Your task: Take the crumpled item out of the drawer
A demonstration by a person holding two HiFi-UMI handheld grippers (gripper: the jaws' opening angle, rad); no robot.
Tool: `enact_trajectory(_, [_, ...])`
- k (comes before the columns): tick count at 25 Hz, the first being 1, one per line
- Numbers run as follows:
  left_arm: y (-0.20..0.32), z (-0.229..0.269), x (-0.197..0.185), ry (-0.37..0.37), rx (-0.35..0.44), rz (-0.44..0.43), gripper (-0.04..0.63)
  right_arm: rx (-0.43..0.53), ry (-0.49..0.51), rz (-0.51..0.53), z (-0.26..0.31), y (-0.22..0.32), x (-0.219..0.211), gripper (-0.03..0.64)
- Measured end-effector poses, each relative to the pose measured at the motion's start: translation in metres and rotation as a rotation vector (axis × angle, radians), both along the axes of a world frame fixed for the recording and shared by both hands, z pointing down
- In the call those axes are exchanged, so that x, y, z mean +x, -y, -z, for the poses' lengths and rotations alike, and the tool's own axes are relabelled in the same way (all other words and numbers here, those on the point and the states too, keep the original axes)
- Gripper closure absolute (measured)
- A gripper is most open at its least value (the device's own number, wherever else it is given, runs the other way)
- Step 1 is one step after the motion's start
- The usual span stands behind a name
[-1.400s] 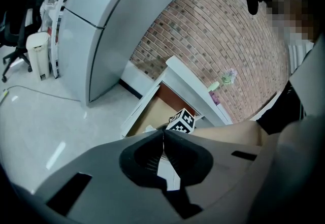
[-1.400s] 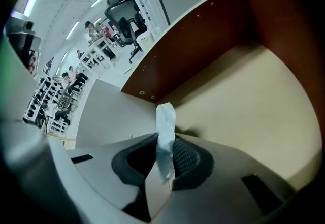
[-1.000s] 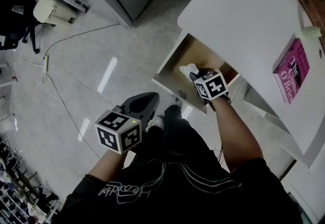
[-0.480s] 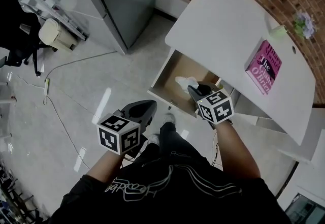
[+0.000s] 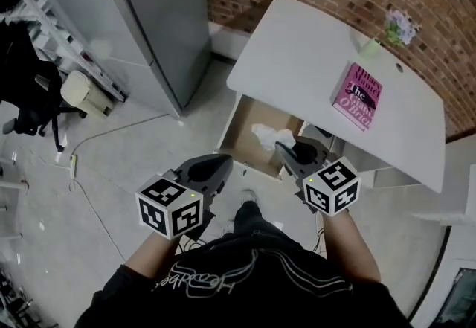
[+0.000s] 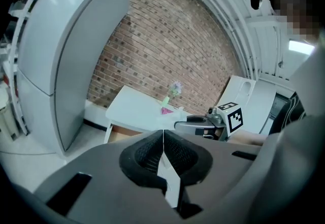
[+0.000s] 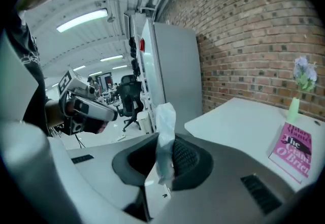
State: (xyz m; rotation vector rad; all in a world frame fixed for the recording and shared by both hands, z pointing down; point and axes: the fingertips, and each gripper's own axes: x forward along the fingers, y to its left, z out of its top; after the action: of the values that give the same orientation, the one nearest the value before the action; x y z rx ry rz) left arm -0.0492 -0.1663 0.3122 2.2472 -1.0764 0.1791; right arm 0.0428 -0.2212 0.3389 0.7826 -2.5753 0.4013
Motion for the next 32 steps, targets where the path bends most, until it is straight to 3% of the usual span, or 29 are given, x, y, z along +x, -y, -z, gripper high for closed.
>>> enact_trajectory(12, [-0.049, 0.082, 0.021, -0.032, 0.164, -0.086, 0.572, 0.227, 0.172, 0.028, 0.122, -0.095, 0.018, 0.541])
enact_trajectory(21, [-0.066, 0.100, 0.043, 0.011, 0.236, -0.127, 0.572, 0.279, 0.211, 0.034, 0.141, -0.121, 0.031, 0.541])
enact_trajectory(32, [-0.065, 0.099, 0.049, 0.013, 0.224, -0.124, 0.572, 0.253, 0.252, 0.017, 0.138, -0.122, 0.041, 0.541])
